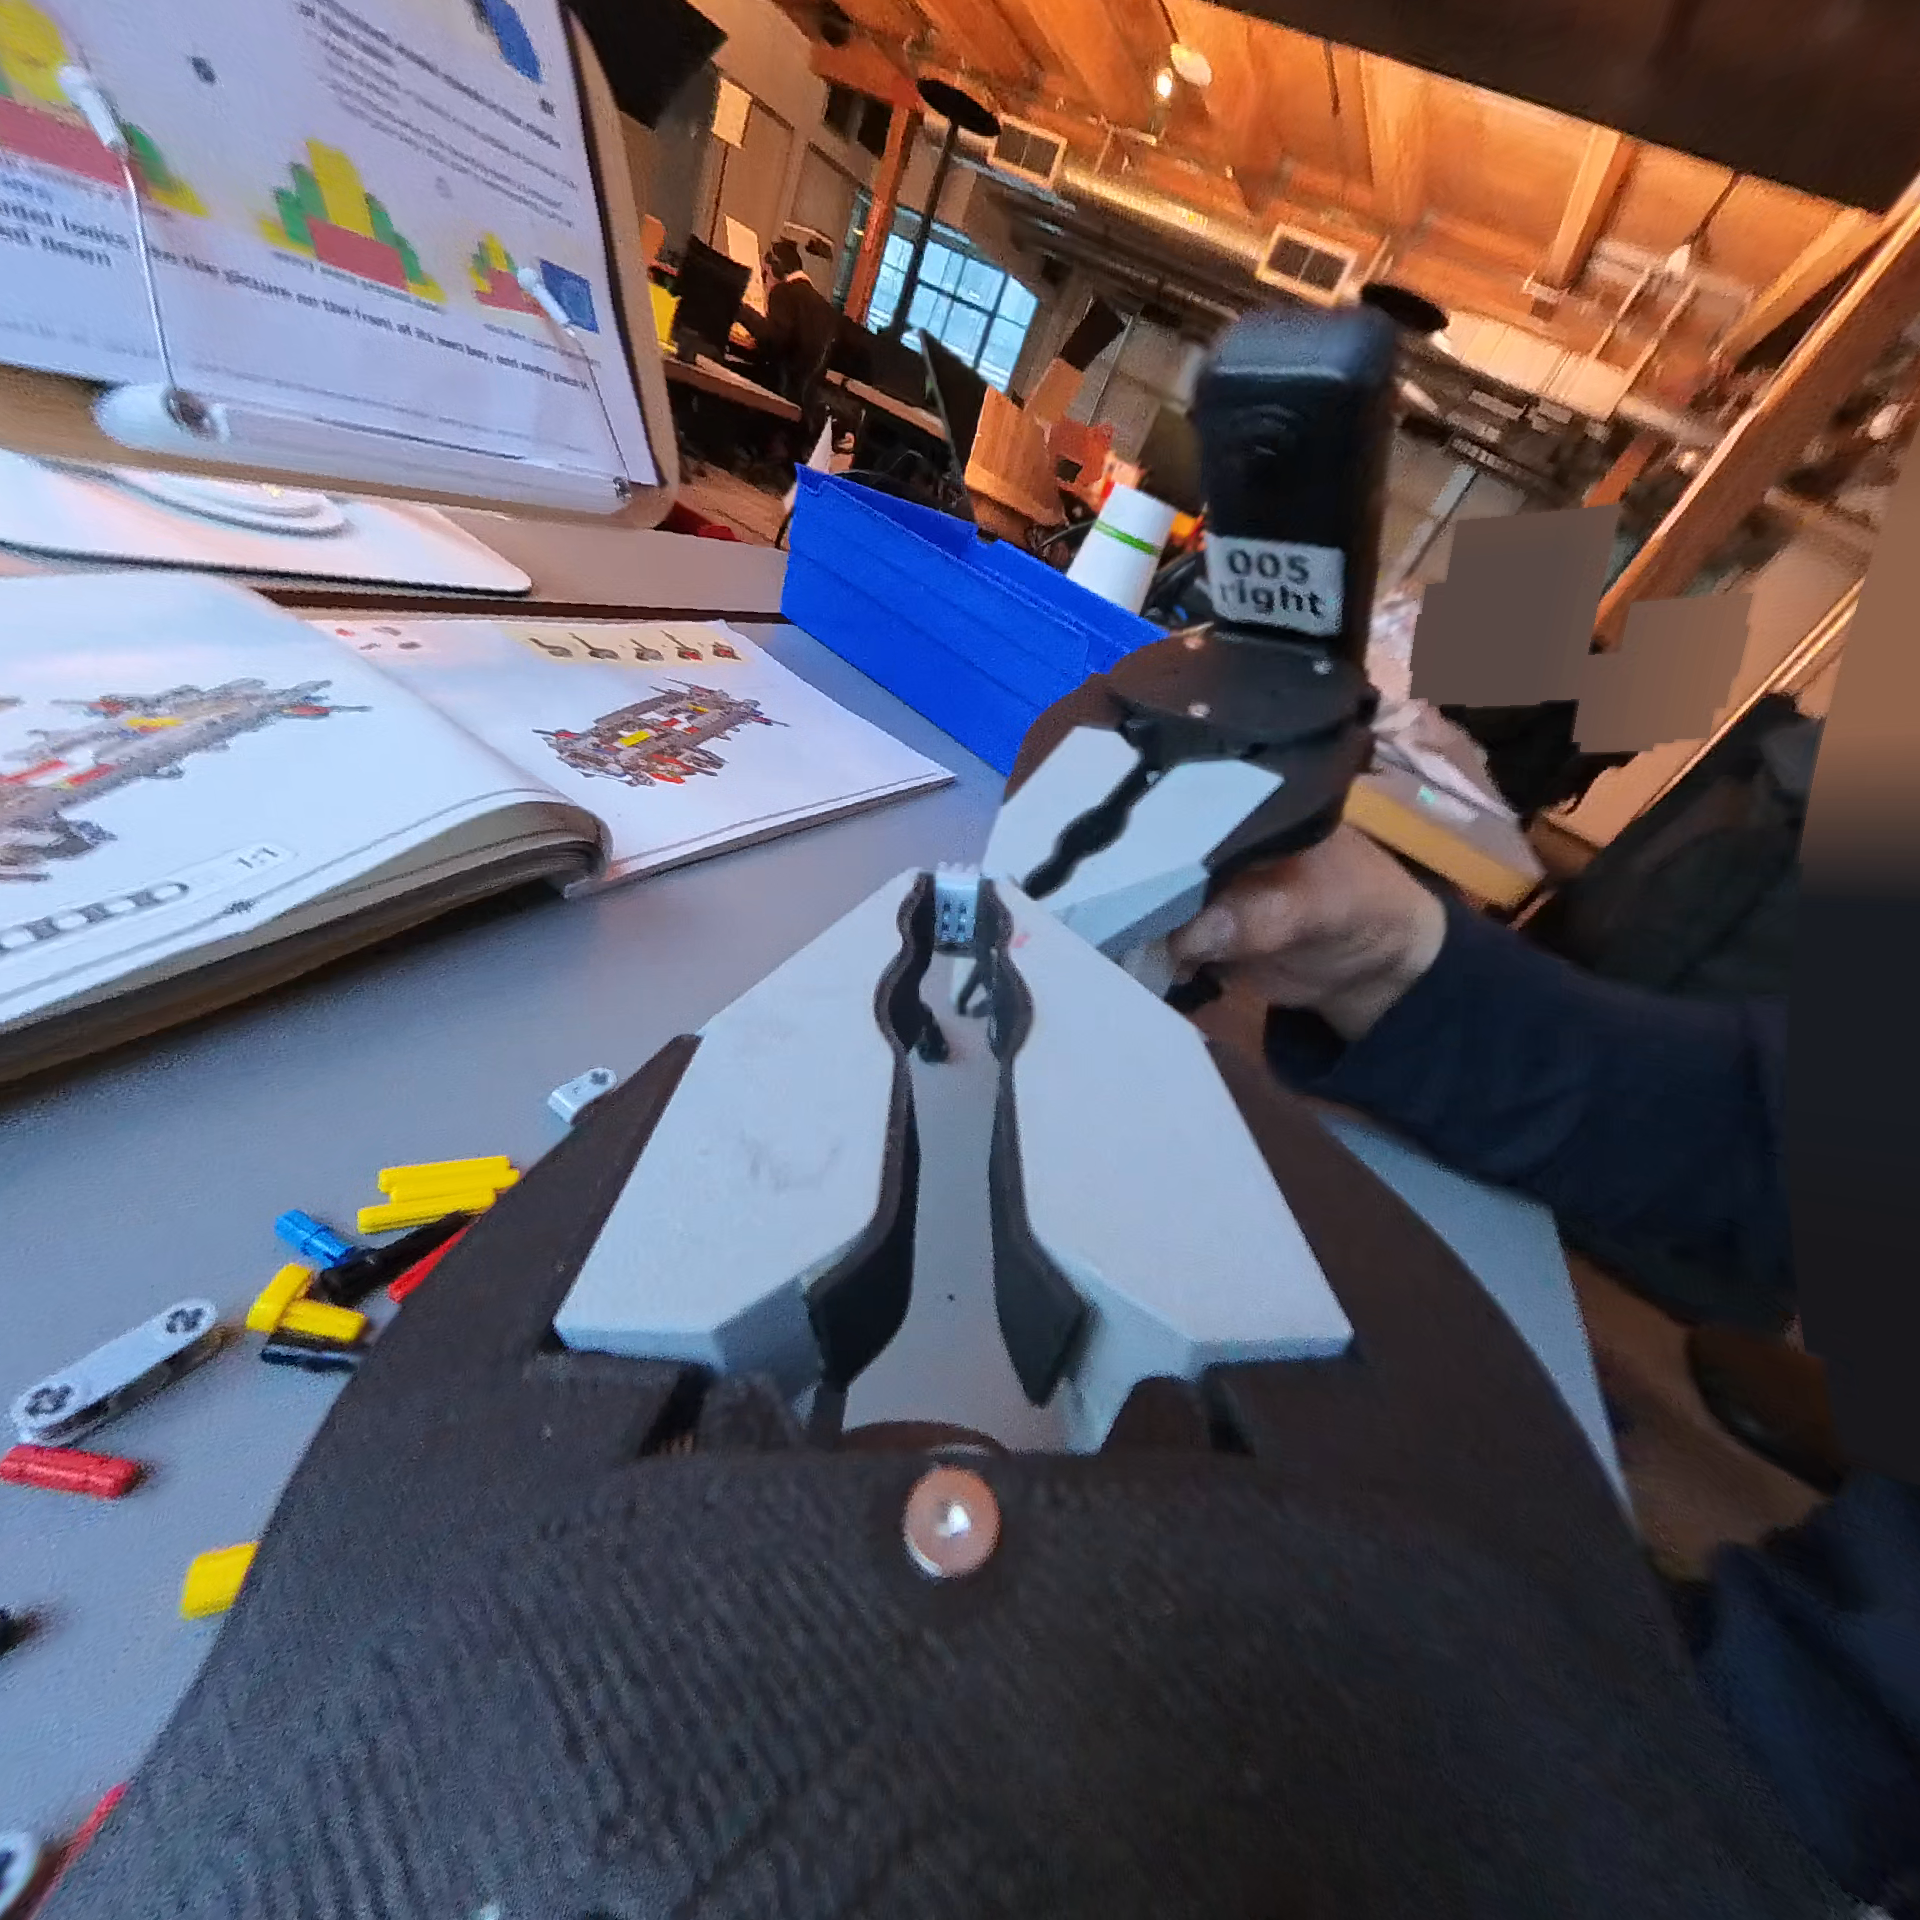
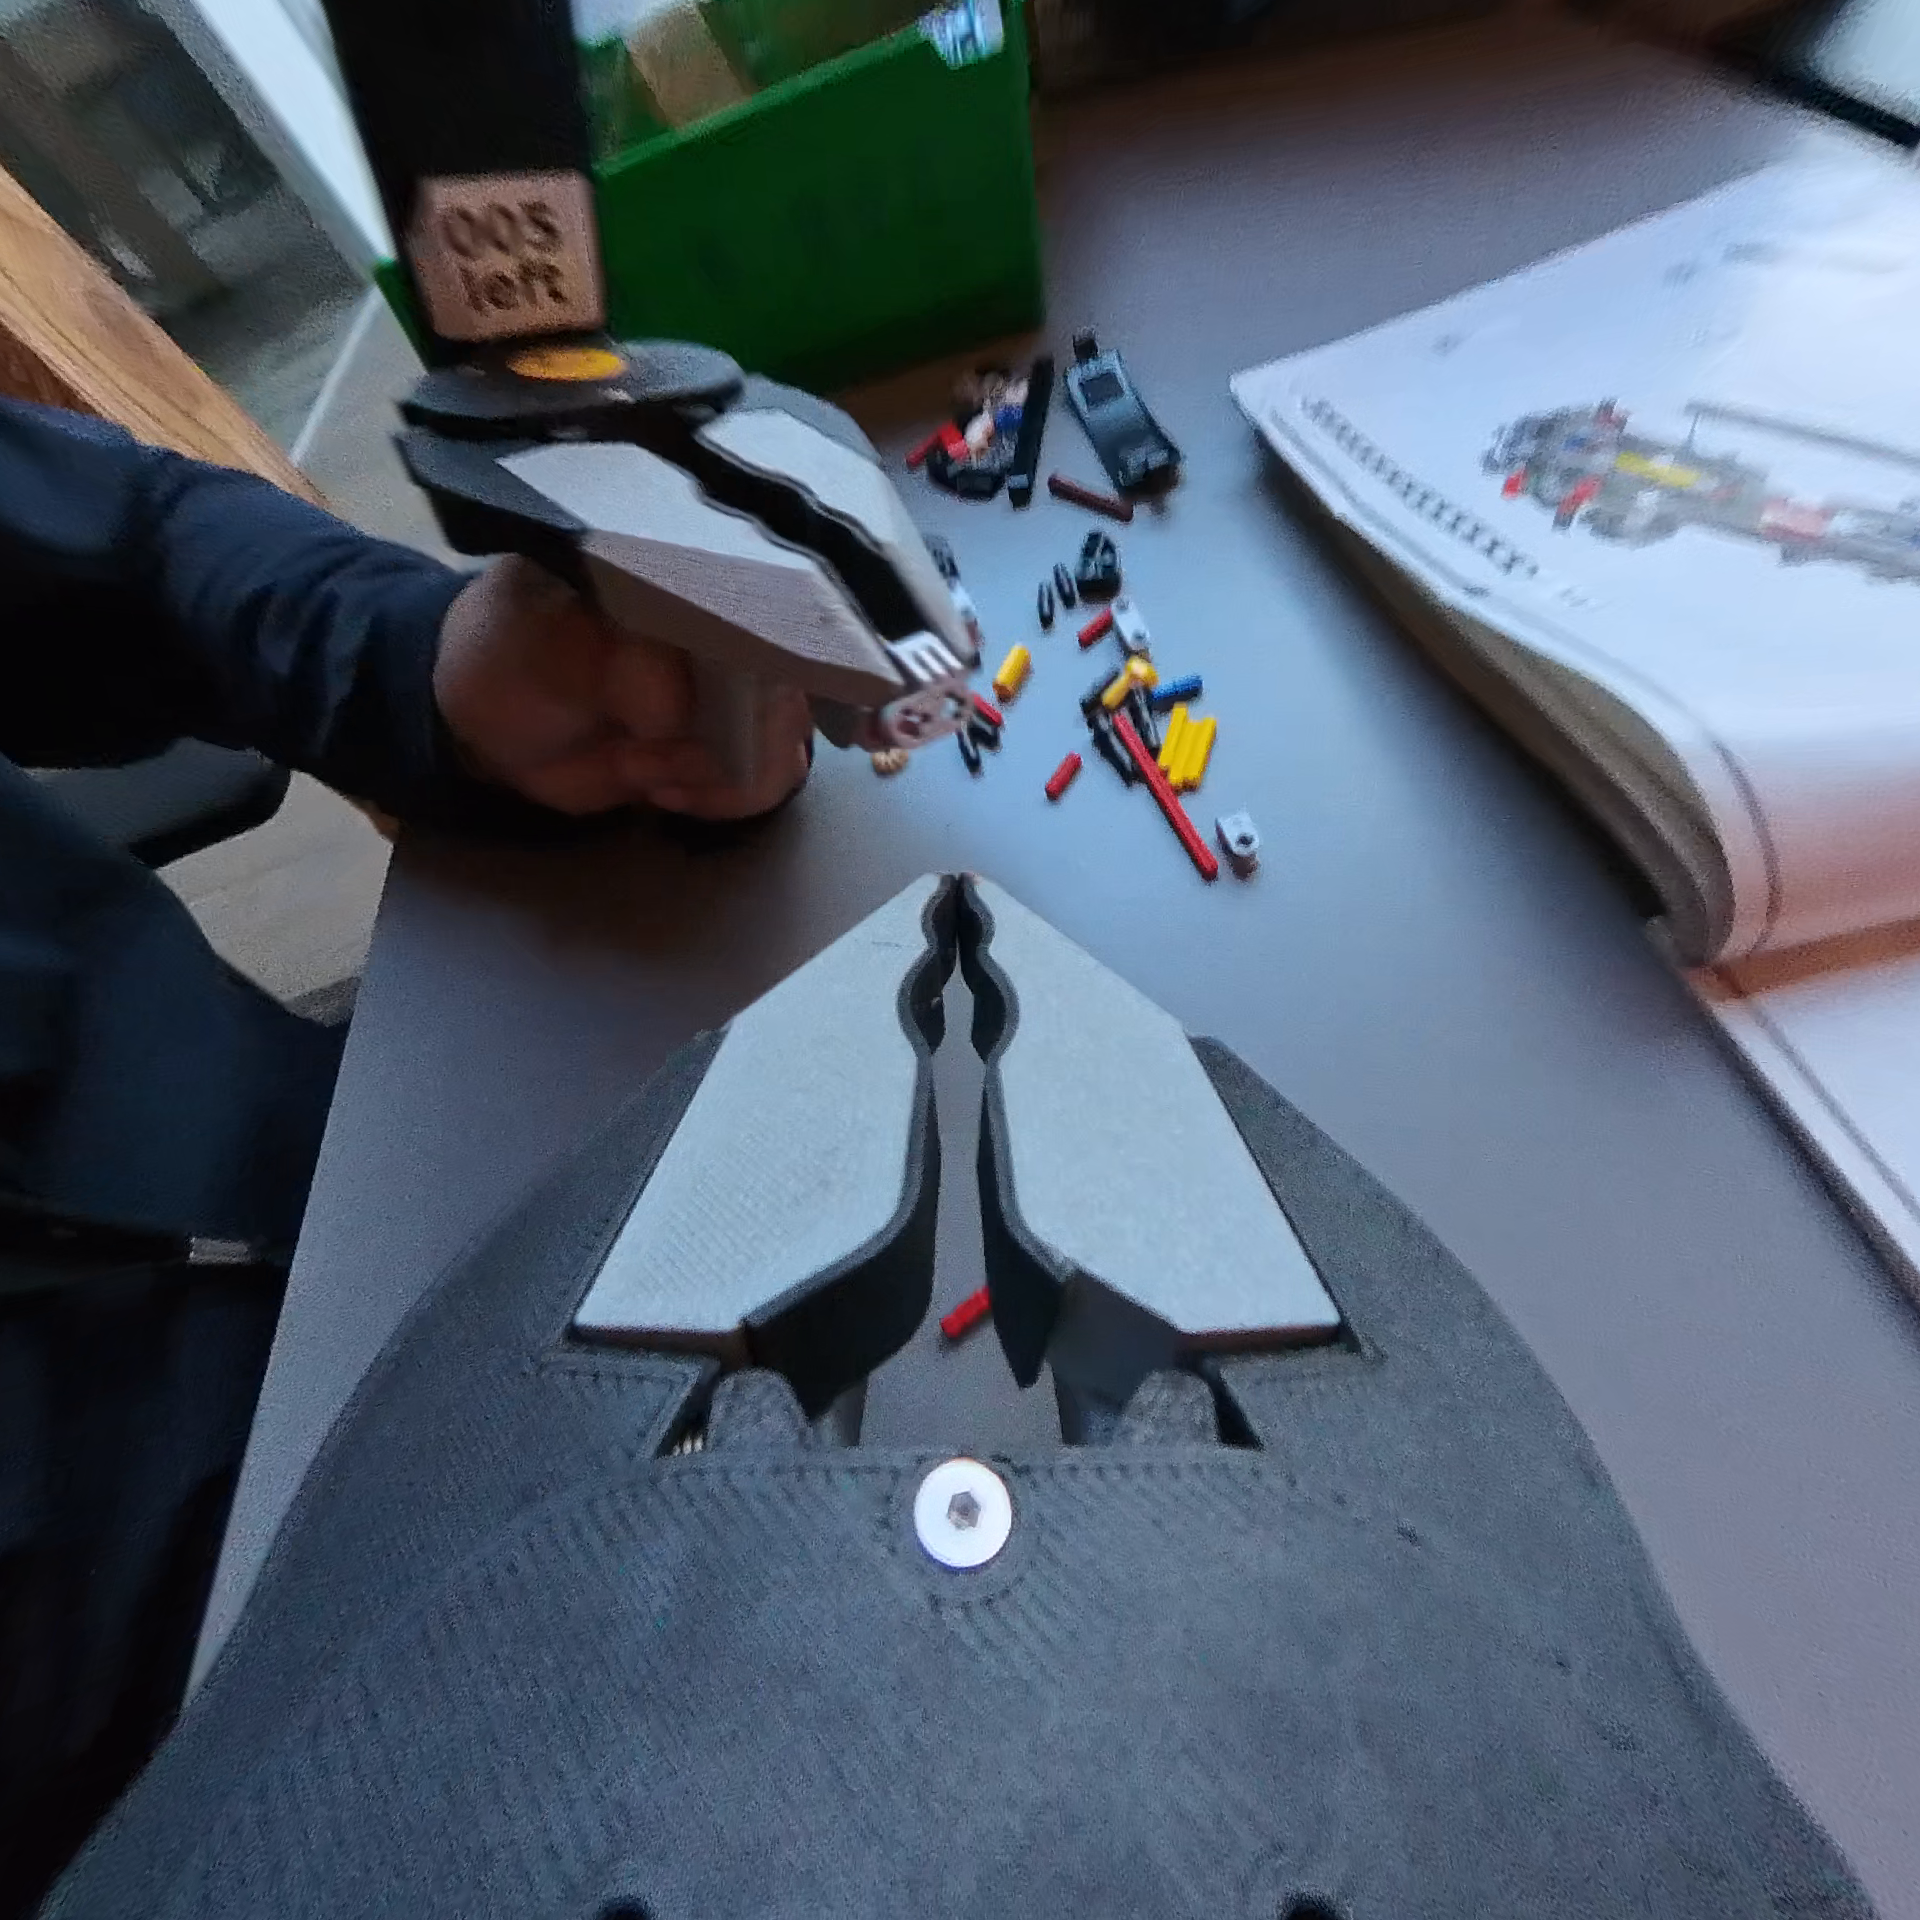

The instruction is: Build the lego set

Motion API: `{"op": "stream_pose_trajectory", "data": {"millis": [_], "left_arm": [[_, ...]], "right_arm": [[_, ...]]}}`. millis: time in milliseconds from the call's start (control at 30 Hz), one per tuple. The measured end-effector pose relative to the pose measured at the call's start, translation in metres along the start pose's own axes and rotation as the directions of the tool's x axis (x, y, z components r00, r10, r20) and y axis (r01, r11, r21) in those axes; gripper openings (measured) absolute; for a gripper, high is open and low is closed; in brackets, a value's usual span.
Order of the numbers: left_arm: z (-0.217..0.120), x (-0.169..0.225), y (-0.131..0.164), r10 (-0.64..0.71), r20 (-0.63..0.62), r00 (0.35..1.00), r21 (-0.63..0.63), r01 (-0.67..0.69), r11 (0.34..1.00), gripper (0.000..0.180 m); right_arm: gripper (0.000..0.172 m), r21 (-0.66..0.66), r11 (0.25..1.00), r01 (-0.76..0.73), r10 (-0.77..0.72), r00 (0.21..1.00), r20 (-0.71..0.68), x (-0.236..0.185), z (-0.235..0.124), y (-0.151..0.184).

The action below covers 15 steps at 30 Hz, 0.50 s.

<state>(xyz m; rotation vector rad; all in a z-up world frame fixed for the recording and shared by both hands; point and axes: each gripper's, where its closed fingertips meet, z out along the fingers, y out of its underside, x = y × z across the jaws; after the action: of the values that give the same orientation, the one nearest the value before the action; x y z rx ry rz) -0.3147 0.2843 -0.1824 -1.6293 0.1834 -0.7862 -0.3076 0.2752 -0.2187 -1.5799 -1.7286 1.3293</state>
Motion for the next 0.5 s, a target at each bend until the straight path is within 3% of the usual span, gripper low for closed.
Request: {"op": "stream_pose_trajectory", "data": {"millis": [100, 133, 167, 333, 500], "left_arm": [[0.005, -0.002, 0.005, -0.13, -0.032, 0.991, -0.014, 0.129, 0.992, 0.006], [0.006, -0.003, 0.008, -0.182, -0.04, 0.983, -0.025, 0.181, 0.983, 0.006], [0.007, -0.005, 0.01, -0.245, -0.052, 0.968, -0.035, 0.243, 0.969, 0.006], [0.001, -0.02, 0.009, -0.49, -0.079, 0.868, -0.002, 0.491, 0.871, 0.005], [-0.001, -0.018, 0.009, -0.514, -0.097, 0.852, -0.012, 0.515, 0.857, 0.006]], "right_arm": [[0.004, 0.064, 0.995, 0.079, -0.077, 0.997, -0.033, -0.01, 0.001, -0.007], [0.025, 0.053, 0.992, 0.119, -0.114, 0.99, -0.082, -0.008, 0.002, -0.008], [0.03, 0.028, 0.985, 0.173, -0.168, 0.976, -0.139, -0.004, 0.001, -0.007], [0.028, 0.008, 0.934, 0.356, -0.34, 0.899, -0.276, 0.0, -0.008, -0.012], [0.023, 0.014, 0.895, 0.446, -0.405, 0.826, -0.393, 0.002, -0.01, -0.025]]}}
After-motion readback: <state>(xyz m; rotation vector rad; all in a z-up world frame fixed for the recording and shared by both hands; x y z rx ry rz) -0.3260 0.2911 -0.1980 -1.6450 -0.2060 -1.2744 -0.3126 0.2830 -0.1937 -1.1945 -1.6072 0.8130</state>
